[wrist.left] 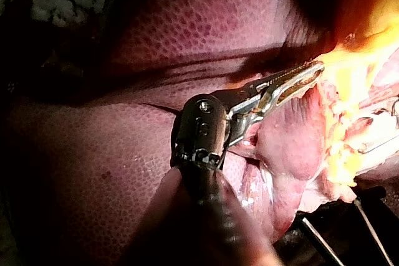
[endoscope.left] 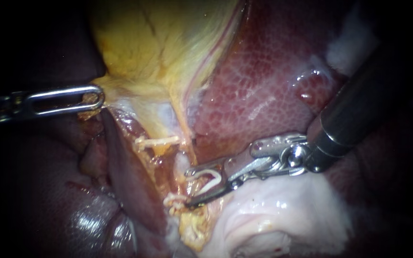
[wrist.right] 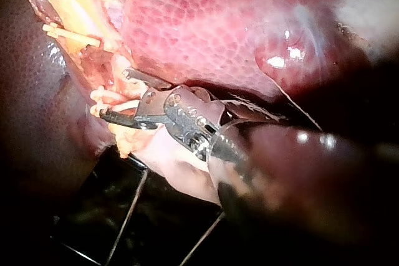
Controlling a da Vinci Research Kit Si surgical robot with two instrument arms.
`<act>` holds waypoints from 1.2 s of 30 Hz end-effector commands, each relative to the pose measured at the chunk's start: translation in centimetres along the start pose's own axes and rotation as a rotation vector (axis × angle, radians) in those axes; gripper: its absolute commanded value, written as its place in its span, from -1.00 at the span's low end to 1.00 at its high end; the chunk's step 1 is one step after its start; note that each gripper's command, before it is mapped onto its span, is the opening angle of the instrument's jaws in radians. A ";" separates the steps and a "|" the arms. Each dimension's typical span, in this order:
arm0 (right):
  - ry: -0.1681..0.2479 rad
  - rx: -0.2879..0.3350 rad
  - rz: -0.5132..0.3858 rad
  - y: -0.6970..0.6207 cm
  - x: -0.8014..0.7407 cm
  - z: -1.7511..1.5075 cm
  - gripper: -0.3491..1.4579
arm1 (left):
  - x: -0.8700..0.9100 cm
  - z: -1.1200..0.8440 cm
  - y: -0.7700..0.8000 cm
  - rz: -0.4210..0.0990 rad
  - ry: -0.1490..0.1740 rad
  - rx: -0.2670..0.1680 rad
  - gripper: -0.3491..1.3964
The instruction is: Clipping first clip right tube
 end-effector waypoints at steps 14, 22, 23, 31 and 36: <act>0.000 0.005 0.000 -0.03 0.00 -0.07 -0.09 | 0.00 -0.01 0.00 0.000 0.000 -0.001 -1.00; 0.001 0.007 0.001 -0.04 -0.06 -0.32 -0.09 | 0.00 -0.02 0.00 0.000 0.000 0.000 -1.00; 0.002 0.006 0.002 -0.03 -0.05 -0.36 -0.09 | 0.00 -0.02 0.00 0.000 0.000 0.000 -1.00; 0.015 -0.021 0.019 0.04 0.00 -0.60 -0.09 | -0.01 -0.03 0.00 0.000 0.001 0.001 -1.00; 0.018 -0.032 0.016 0.12 0.00 -0.59 -0.09 | -0.01 -0.04 0.00 -0.001 0.000 -0.001 -1.00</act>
